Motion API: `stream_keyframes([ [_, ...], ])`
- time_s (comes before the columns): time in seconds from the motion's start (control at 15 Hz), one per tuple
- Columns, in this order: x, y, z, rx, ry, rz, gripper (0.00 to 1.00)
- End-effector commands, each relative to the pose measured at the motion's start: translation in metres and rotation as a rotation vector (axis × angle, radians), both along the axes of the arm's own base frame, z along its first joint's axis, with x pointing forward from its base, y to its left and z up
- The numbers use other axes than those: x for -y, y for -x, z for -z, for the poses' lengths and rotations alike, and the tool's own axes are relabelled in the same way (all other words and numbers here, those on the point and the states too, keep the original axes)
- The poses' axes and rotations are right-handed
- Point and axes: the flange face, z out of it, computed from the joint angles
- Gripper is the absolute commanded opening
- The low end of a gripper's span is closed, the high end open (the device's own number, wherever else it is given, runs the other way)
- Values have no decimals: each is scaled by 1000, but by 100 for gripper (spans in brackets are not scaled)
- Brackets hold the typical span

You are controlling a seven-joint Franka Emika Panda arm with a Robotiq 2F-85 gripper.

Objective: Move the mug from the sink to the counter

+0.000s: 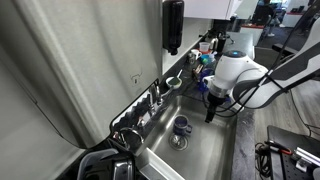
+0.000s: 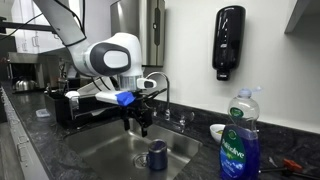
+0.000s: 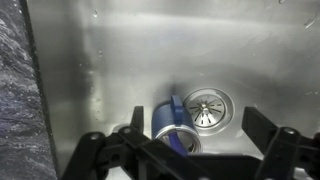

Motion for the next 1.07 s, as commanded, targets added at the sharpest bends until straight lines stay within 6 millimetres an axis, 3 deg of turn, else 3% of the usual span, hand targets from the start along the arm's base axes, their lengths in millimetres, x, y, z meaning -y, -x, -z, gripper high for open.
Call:
stream_keyframes([
  [0.0,-5,-12,27,13,10,-33,100],
  [0.07,-3,-3,15,7,3,-13,100],
  [0.2,-5,-6,26,-2,4,-20,100],
  [0.6,-5,-9,25,2,5,-21,100],
  [1.0,-18,-21,49,-14,1,-37,100],
])
